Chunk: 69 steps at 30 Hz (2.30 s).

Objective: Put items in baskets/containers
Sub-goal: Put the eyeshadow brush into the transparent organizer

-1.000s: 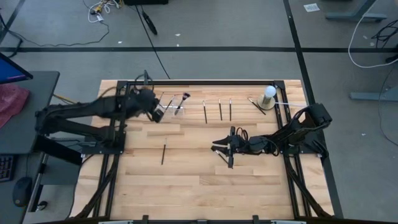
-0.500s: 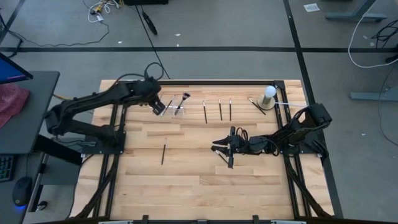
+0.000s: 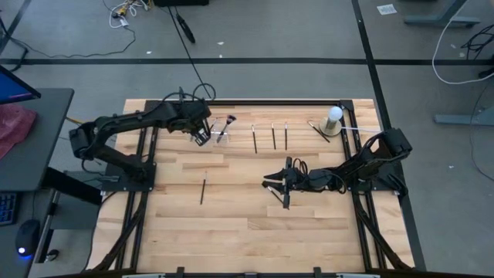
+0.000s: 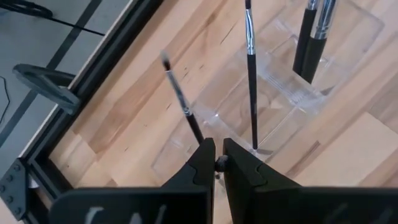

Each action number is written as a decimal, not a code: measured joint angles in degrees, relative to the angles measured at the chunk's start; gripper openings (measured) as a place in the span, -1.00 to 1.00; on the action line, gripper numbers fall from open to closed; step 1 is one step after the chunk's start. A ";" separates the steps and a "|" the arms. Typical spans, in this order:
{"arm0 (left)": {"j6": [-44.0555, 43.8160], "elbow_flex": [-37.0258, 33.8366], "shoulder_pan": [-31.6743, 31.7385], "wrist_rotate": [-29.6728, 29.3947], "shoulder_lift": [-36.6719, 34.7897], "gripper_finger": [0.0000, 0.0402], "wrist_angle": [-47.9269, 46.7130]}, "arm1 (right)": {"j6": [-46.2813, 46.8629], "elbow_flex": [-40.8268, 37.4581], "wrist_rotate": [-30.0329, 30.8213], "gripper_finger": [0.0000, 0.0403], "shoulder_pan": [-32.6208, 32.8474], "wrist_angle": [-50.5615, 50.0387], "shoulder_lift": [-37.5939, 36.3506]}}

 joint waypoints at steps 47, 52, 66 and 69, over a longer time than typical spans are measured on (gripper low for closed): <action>-10.72 -16.94 -37.80 -16.26 -4.75 -0.37 41.93 | 14.33 -0.07 -2.15 -0.54 5.00 -39.45 -14.77; -8.80 -25.20 -43.78 -16.35 -4.63 -0.37 61.62 | 26.24 -0.07 -4.10 -0.40 7.66 -66.63 -27.87; -8.03 -28.76 -45.66 -17.03 -4.63 -0.37 68.16 | 46.72 -0.07 -1.29 -0.10 16.96 -103.10 -38.07; -7.97 -28.76 -45.70 -17.01 -4.63 -0.37 68.40 | 46.90 -0.08 -3.05 -0.15 17.70 -104.74 -37.08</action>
